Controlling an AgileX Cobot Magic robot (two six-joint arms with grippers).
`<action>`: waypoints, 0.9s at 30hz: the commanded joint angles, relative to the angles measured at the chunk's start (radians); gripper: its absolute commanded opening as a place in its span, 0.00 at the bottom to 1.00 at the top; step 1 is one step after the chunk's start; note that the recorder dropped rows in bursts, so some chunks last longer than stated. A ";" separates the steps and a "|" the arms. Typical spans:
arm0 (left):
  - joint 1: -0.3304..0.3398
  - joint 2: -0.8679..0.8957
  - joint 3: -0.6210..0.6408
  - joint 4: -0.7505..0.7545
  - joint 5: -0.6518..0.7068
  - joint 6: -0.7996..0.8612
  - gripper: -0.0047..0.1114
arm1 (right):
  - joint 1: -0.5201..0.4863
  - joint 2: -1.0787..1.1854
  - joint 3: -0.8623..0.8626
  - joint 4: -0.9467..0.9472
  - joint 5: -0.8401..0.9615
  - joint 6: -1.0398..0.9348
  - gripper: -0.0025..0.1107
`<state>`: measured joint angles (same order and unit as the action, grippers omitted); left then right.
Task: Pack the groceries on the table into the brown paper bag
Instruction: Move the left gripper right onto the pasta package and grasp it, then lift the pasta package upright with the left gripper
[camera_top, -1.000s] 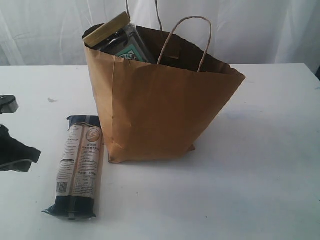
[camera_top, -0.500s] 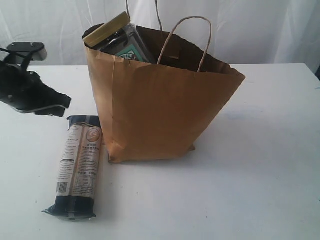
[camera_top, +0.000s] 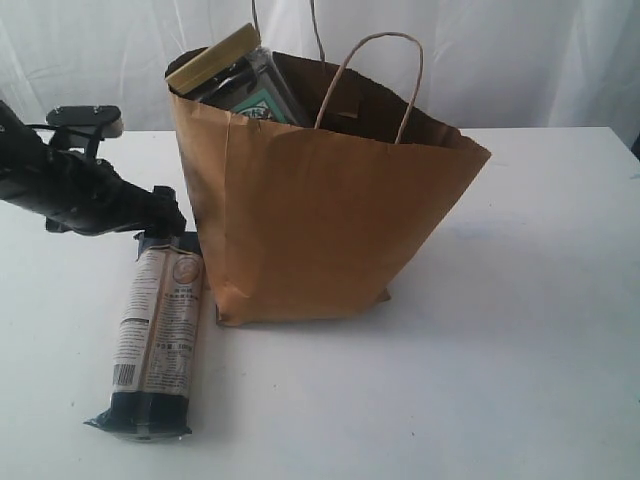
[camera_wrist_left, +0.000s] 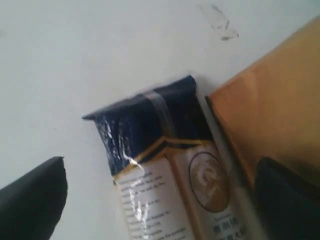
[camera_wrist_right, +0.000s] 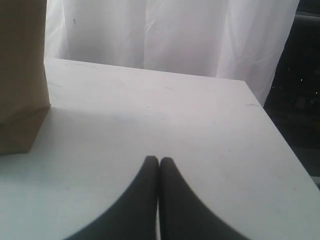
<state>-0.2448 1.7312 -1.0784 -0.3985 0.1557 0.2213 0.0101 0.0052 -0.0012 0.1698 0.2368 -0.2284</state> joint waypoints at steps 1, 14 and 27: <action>-0.006 0.058 0.000 -0.020 0.077 -0.061 0.95 | -0.002 -0.005 0.001 -0.007 0.001 0.004 0.02; -0.013 0.162 -0.030 -0.018 0.097 -0.068 0.95 | -0.002 -0.005 0.001 -0.007 0.011 0.004 0.02; -0.057 0.183 -0.030 0.004 0.013 -0.067 0.69 | -0.002 -0.005 0.001 -0.005 0.007 0.004 0.02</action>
<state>-0.2973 1.9077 -1.1112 -0.3926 0.1450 0.1625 0.0101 0.0052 -0.0012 0.1698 0.2546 -0.2284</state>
